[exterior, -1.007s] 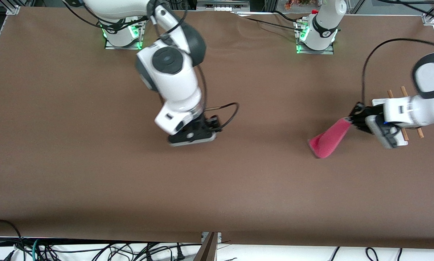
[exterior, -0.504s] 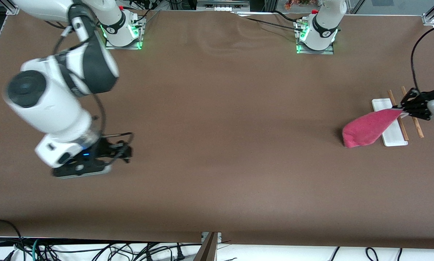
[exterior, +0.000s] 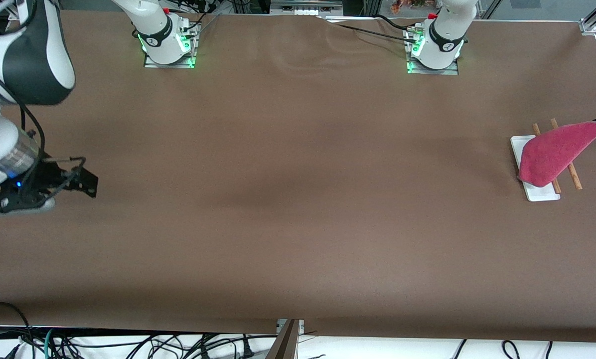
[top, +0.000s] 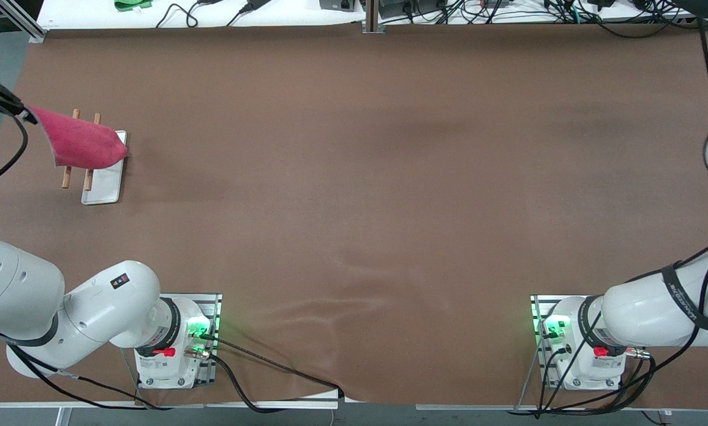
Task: Pass towel and hang on rack
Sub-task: 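Drape the towel over the wooden dowels and open the left gripper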
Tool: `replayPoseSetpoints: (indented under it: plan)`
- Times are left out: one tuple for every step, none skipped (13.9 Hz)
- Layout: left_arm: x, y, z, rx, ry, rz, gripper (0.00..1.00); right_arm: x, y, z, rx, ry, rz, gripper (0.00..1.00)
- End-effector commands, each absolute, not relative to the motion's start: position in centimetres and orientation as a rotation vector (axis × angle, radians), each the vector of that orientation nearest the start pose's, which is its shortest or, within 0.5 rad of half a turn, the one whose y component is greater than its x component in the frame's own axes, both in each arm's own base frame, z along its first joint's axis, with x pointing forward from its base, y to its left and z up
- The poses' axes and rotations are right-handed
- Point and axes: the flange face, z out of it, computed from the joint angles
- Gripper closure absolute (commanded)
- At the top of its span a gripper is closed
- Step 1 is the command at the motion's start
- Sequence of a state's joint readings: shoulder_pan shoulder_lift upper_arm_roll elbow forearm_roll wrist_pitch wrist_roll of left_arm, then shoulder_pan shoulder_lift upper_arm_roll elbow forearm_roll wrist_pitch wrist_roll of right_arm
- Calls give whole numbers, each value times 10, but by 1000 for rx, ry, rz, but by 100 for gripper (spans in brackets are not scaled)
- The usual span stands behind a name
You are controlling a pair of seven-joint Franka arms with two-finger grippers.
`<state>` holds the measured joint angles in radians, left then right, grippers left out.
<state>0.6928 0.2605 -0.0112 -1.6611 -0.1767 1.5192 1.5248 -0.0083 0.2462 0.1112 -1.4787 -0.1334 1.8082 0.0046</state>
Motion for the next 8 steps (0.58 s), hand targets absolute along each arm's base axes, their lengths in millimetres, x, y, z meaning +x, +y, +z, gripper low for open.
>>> replayPoseSetpoints:
  plan:
    - [461, 400, 408, -3234, 1574, 36, 100, 590, 40, 555, -3251, -177, -82, 0]
    - [458, 414, 398, -3228, 1604, 25, 100, 586, 37, 559, -3253, -186, -81, 0]
    - [455, 427, 389, -3223, 1628, 7, 100, 583, 34, 564, -3254, -178, -70, 0]
    - [453, 441, 379, -3215, 1654, -15, 100, 572, 33, 574, -3259, -168, -33, 0]
    - [445, 459, 366, -3209, 1680, -27, 100, 567, 33, 586, -3261, -164, -48, 0]
    - [440, 474, 355, -3206, 1694, -40, 100, 563, 32, 599, -3260, -157, -87, 0]
    - [433, 490, 343, -3196, 1697, -67, 100, 562, 28, 604, -3252, -145, -88, 0]
    - [428, 502, 334, -3165, 1712, -98, 100, 562, 6, 604, -3187, -61, -81, 0]
